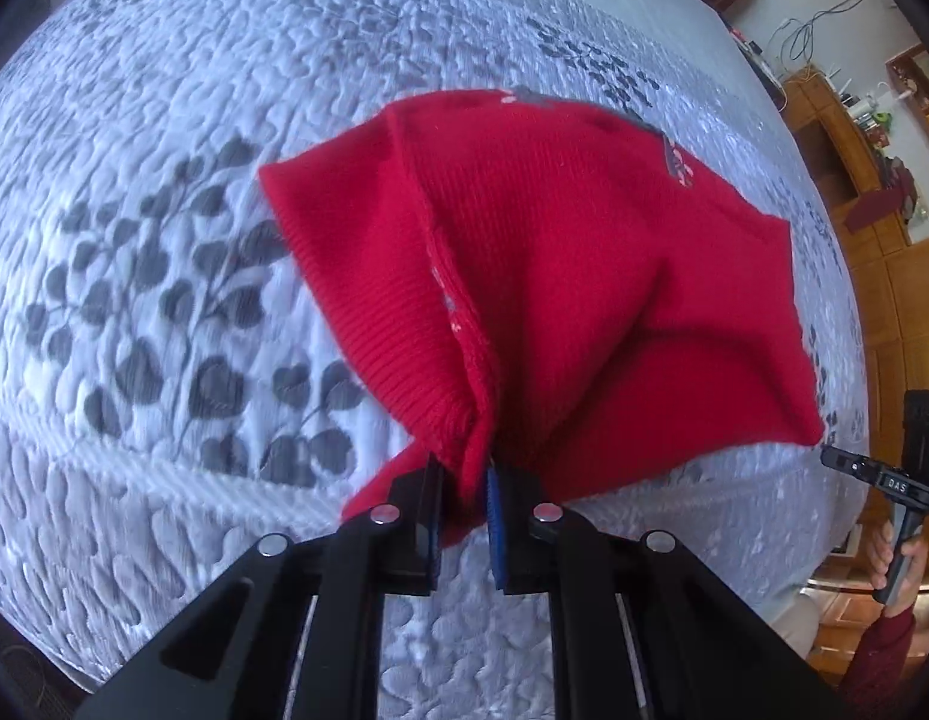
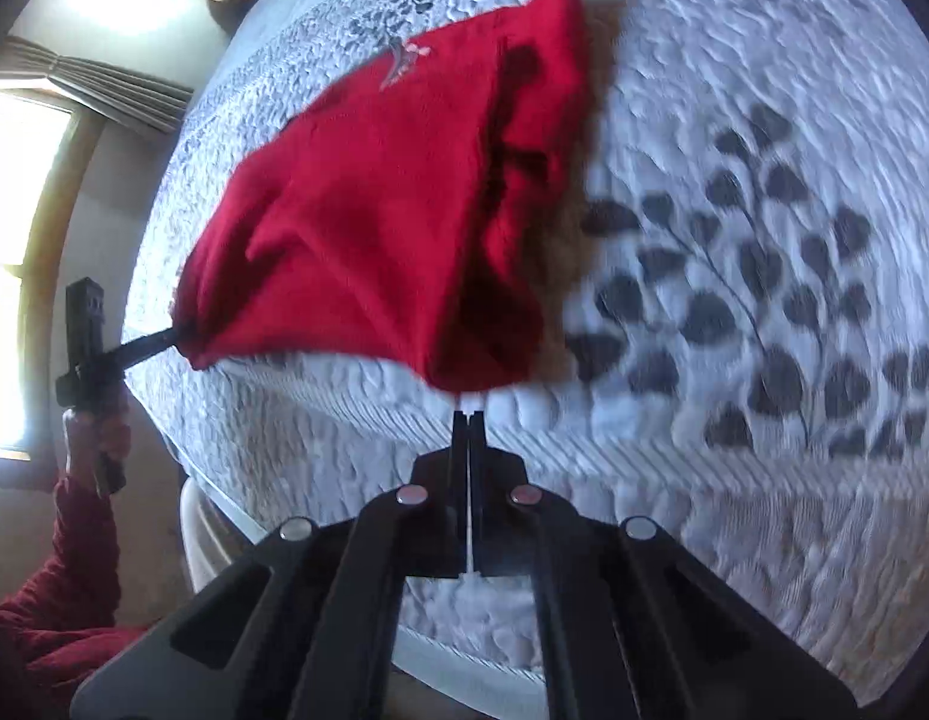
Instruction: Fold small clothes
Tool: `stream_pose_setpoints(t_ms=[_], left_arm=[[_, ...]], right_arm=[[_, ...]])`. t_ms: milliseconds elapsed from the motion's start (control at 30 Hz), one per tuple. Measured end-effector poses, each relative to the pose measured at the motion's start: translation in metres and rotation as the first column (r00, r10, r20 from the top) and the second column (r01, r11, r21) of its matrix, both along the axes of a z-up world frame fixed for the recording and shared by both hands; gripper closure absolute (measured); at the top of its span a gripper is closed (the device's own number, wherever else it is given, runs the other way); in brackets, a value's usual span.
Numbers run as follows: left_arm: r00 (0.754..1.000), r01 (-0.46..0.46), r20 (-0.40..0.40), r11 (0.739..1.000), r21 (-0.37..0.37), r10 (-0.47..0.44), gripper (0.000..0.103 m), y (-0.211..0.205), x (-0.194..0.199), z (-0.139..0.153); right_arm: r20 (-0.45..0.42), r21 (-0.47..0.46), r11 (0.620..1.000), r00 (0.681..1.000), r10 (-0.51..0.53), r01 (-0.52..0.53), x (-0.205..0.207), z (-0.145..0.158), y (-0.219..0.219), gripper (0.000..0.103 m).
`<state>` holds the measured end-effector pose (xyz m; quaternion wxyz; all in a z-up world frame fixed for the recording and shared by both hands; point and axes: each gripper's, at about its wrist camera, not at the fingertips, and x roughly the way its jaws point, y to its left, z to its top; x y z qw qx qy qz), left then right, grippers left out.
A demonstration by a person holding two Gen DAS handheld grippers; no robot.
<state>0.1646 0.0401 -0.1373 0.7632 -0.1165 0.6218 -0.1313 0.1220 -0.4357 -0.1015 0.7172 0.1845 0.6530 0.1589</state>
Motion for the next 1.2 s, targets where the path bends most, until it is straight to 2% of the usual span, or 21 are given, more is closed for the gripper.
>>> stream_pose_setpoints(t_ms=[33,100,133,167,200,233,267,333,533,567,700,733,767,833,867,933,967,1100,1200], left_arm=[[1.0,-0.014,0.017,1.0,0.01,0.013,0.089,0.003,-0.004,0.001],[0.999,-0.023,0.041,1.0,0.006,0.023,0.083,0.008,-0.009,0.005],[0.998,-0.035,0.049,0.999,0.009,0.035,0.079,0.009,-0.009,0.009],[0.997,-0.054,0.06,0.998,0.017,0.053,0.07,0.012,-0.012,0.012],[0.996,-0.061,0.062,0.998,0.015,0.06,0.065,0.015,-0.014,0.014],[0.996,-0.067,0.06,0.998,-0.001,0.067,0.056,0.016,-0.018,0.016],[0.996,-0.067,0.058,0.997,-0.021,0.069,0.053,0.015,-0.022,0.017],[0.996,-0.061,0.058,0.997,-0.046,0.064,0.046,0.015,-0.031,0.016],[0.996,-0.053,0.069,0.998,0.023,0.052,0.043,0.0,-0.036,0.001],[0.996,-0.058,0.072,0.998,0.028,0.056,0.04,-0.003,-0.031,-0.002],[0.995,-0.074,0.065,0.996,0.052,0.071,0.039,-0.01,-0.015,-0.009],[0.995,-0.078,0.06,0.995,0.058,0.075,0.04,-0.011,-0.012,-0.01],[0.995,-0.089,0.057,0.994,0.061,0.086,0.048,-0.012,-0.008,-0.011],[0.993,-0.107,0.051,0.991,0.084,0.103,0.061,-0.012,-0.004,-0.012],[0.993,-0.113,0.04,0.989,0.092,0.11,0.071,-0.012,-0.001,-0.014],[0.992,-0.122,0.021,0.99,0.077,0.121,0.083,-0.008,0.002,-0.015],[0.993,-0.122,0.005,0.992,0.044,0.122,0.088,-0.005,0.002,-0.015],[0.99,-0.113,-0.09,0.992,-0.061,0.108,0.094,0.002,0.001,-0.014],[0.984,-0.128,-0.145,0.978,-0.166,0.105,0.095,0.013,-0.005,-0.008]], right_arm=[[-0.009,0.011,1.0,1.0,-0.03,0.03,-0.007,-0.003,-0.006,0.095],[-0.007,0.019,0.997,0.997,-0.076,0.076,-0.008,-0.006,-0.015,0.064],[0.006,0.038,0.994,0.995,-0.102,0.101,-0.008,-0.006,-0.021,0.033],[0.019,0.065,0.991,0.993,-0.121,0.119,-0.006,-0.005,-0.026,0.025],[0.026,0.094,0.986,0.99,-0.138,0.135,-0.004,-0.005,-0.029,0.025],[0.028,0.137,0.981,0.989,-0.145,0.14,0.0,-0.006,-0.031,0.024],[0.029,0.17,0.977,0.99,-0.138,0.131,0.004,-0.007,-0.03,0.018],[0.033,0.162,0.982,0.994,-0.107,0.101,0.012,-0.013,-0.021,0.014],[0.024,0.087,0.996,1.0,-0.019,0.017,0.04,-0.042,0.016,0.011],[0.034,0.088,0.996,0.999,-0.018,0.015,0.043,-0.044,0.017,0.011],[0.06,0.085,0.996,0.998,-0.016,0.011,0.058,-0.048,0.02,0.012],[0.069,0.082,0.997,0.998,-0.009,0.003,0.063,-0.047,0.021,0.025],[0.069,0.081,0.997,0.998,-0.001,-0.005,0.067,-0.047,0.022,0.046],[0.043,0.107,0.994,0.999,-0.008,0.004,0.073,-0.051,0.021,0.055],[0.04,0.12,0.993,0.999,-0.011,0.006,0.076,-0.053,0.018,0.068],[0.016,0.186,0.983,1.0,-0.015,0.012,0.078,-0.056,0.018,0.09],[0.012,0.208,0.978,1.0,-0.018,0.015,0.078,-0.056,0.018,0.09],[0.032,0.241,0.97,0.999,-0.011,0.003,0.066,-0.037,0.018,0.092],[0.042,0.288,0.958,0.999,-0.019,0.006,0.057,-0.016,0.014,0.093]])
